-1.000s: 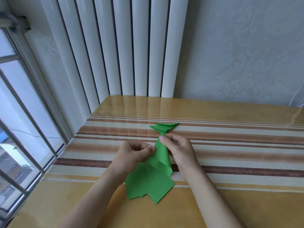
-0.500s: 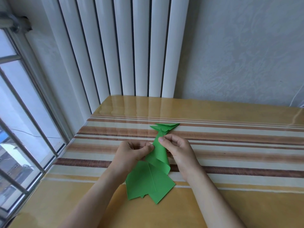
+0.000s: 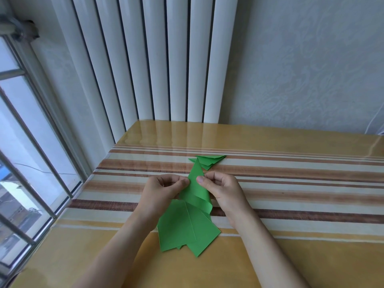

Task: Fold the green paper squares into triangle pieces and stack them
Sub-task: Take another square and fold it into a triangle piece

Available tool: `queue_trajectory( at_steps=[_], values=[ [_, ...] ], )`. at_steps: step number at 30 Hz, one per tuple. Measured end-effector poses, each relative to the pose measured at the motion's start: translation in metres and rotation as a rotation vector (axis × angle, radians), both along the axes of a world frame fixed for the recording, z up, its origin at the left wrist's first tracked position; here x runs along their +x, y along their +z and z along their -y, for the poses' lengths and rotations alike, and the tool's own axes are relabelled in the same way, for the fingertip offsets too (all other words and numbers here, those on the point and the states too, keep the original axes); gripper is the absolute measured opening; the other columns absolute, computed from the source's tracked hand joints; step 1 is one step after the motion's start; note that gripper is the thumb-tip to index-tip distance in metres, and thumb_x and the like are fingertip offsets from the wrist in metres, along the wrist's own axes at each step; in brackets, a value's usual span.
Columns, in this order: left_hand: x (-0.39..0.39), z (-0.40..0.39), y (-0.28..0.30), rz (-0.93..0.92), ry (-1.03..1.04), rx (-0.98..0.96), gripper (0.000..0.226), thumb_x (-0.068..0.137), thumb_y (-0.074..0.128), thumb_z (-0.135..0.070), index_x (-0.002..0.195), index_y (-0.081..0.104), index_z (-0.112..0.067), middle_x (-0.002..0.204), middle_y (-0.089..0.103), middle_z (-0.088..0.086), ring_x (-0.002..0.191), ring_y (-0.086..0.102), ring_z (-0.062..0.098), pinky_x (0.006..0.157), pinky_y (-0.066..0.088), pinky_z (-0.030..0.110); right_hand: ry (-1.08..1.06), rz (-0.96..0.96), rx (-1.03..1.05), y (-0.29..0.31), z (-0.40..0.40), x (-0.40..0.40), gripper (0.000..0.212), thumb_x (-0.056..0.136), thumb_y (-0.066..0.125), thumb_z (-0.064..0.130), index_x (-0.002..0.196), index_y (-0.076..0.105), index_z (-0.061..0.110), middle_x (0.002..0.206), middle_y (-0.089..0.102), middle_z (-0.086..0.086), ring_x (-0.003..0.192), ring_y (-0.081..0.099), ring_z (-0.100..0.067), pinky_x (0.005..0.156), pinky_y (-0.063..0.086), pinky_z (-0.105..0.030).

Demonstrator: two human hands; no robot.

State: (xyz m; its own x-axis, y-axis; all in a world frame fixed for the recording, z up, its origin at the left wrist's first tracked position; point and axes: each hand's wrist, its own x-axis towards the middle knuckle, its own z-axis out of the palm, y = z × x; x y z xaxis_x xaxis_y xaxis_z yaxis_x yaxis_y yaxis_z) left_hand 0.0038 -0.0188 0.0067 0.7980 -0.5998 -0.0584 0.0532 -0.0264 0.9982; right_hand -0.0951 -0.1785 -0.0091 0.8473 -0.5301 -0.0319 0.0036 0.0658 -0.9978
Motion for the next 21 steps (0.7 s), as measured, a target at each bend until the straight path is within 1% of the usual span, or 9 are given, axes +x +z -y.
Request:
queue_trajectory(
  at_steps=[3,5,7,8,12,14,17,19,21],
  values=[
    [-0.0008,0.0001,-0.0005,-0.003,-0.035,0.018,0.011,0.092,0.075,-0.016,0.091,0.081,-0.007,0.088,0.081,0.009,0.079,0.076,0.017,0.073,0.06,0.022,-0.073,0.014,-0.038,0.0015,0.0005,-0.0009,0.018,0.091,0.079,0.021,0.097,0.076,0.004,0.093,0.079,-0.015,0.08,0.073,-0.019,0.072,0.059,-0.031],
    [-0.0002,0.0003,-0.0014,-0.002,-0.069,0.032,0.012,0.092,0.076,-0.018,0.093,0.082,-0.007,0.091,0.081,0.009,0.083,0.077,0.019,0.076,0.061,0.025,-0.103,0.029,-0.061,0.002,0.001,-0.0011,0.015,0.091,0.08,0.02,0.095,0.077,0.005,0.088,0.079,-0.011,0.077,0.072,-0.016,0.069,0.058,-0.028],
    [0.0002,0.0006,-0.0019,0.002,-0.065,0.037,0.012,0.092,0.076,-0.017,0.093,0.082,-0.007,0.091,0.081,0.008,0.083,0.077,0.019,0.075,0.061,0.024,-0.104,0.032,-0.067,0.0022,0.0008,-0.0008,0.015,0.091,0.08,0.02,0.094,0.077,0.006,0.085,0.079,-0.007,0.075,0.072,-0.014,0.068,0.058,-0.027],
    [0.0006,0.0005,-0.002,0.009,-0.049,0.038,0.011,0.093,0.075,-0.017,0.092,0.082,-0.008,0.09,0.081,0.008,0.081,0.076,0.018,0.074,0.061,0.023,-0.091,0.028,-0.063,0.0021,0.0006,-0.0005,0.016,0.091,0.079,0.021,0.095,0.077,0.006,0.086,0.079,-0.007,0.077,0.073,-0.016,0.07,0.059,-0.028],
    [0.004,-0.0007,-0.0023,0.007,0.016,0.015,0.013,0.093,0.074,-0.018,0.091,0.081,-0.008,0.089,0.081,0.008,0.077,0.074,0.015,0.073,0.06,0.023,-0.002,0.018,-0.014,0.0002,0.0011,-0.0007,0.022,0.094,0.076,0.025,0.1,0.077,0.004,0.099,0.08,-0.013,0.095,0.077,-0.03,0.088,0.061,-0.039],
    [0.0052,-0.0018,-0.0022,-0.007,0.03,0.002,0.014,0.093,0.074,-0.02,0.093,0.081,-0.007,0.09,0.081,0.009,0.078,0.074,0.017,0.073,0.06,0.023,0.01,0.014,-0.006,-0.0012,0.001,-0.0005,0.022,0.095,0.076,0.025,0.098,0.077,0.003,0.099,0.08,-0.015,0.095,0.077,-0.031,0.089,0.06,-0.04],
    [0.0034,-0.0009,-0.0022,0.02,0.027,0.011,0.013,0.093,0.074,-0.02,0.093,0.081,-0.009,0.089,0.081,0.008,0.078,0.074,0.018,0.074,0.061,0.023,-0.037,0.006,-0.03,-0.0029,0.0015,0.0007,0.019,0.094,0.077,0.022,0.096,0.076,0.003,0.096,0.08,-0.014,0.089,0.076,-0.025,0.087,0.06,-0.04],
    [0.002,0.0001,-0.0023,0.075,0.035,0.034,0.008,0.093,0.075,-0.018,0.091,0.082,-0.015,0.086,0.081,0.005,0.077,0.076,0.019,0.075,0.062,0.025,-0.081,0.003,-0.074,-0.0032,0.002,0.001,0.017,0.093,0.078,0.022,0.093,0.076,0.005,0.092,0.08,-0.011,0.085,0.075,-0.02,0.082,0.059,-0.034],
    [0.002,0.0007,-0.0043,0.17,0.041,0.079,0.007,0.092,0.077,-0.018,0.089,0.083,-0.021,0.082,0.081,0.002,0.077,0.077,0.023,0.077,0.063,0.032,-0.115,0.009,-0.105,-0.0025,0.0023,0.0006,0.015,0.092,0.079,0.021,0.091,0.076,0.007,0.085,0.079,-0.004,0.078,0.073,-0.011,0.073,0.057,-0.024]
  ],
)
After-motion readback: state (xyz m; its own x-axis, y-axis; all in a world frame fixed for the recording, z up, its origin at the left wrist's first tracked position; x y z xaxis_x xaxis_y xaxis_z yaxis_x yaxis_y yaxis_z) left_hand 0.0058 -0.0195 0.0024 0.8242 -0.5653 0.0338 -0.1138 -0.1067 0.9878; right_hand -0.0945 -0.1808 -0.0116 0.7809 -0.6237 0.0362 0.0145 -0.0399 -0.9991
